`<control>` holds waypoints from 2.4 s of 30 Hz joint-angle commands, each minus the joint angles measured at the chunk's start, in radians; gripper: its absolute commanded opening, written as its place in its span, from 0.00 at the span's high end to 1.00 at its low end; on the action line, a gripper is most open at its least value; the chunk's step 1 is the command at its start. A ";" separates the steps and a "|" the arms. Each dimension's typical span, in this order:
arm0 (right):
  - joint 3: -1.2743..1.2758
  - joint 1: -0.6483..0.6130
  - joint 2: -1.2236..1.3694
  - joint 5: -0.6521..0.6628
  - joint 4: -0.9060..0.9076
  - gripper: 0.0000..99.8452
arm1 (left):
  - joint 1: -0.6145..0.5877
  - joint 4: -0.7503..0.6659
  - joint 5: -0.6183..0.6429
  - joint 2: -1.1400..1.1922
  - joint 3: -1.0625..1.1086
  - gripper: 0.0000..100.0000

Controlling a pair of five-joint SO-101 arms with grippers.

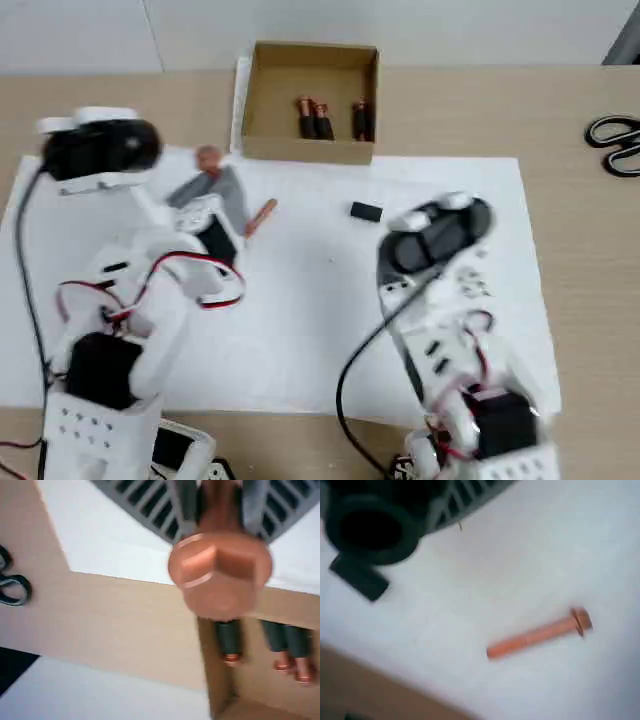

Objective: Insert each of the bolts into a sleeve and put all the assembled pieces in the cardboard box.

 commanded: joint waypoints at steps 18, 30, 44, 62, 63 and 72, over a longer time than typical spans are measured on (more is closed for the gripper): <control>0.150 -0.229 0.151 -0.080 -0.217 1.00 | 0.247 -0.166 0.003 0.117 0.077 0.99; 0.123 -0.232 0.150 -0.083 -0.209 1.00 | 0.279 -0.173 0.002 0.120 0.101 0.99; 0.091 -0.234 0.150 -0.084 -0.208 1.00 | 0.284 -0.284 0.002 0.117 0.191 0.99; 0.097 -0.228 0.150 -0.083 -0.186 1.00 | 0.222 -0.008 -0.089 0.114 -0.065 0.99; 0.097 -0.228 0.150 -0.083 -0.185 1.00 | 0.222 -0.006 -0.089 0.114 -0.067 0.99; 0.095 -0.228 0.150 -0.083 -0.180 1.00 | 0.101 -0.038 -0.092 0.115 -0.068 0.99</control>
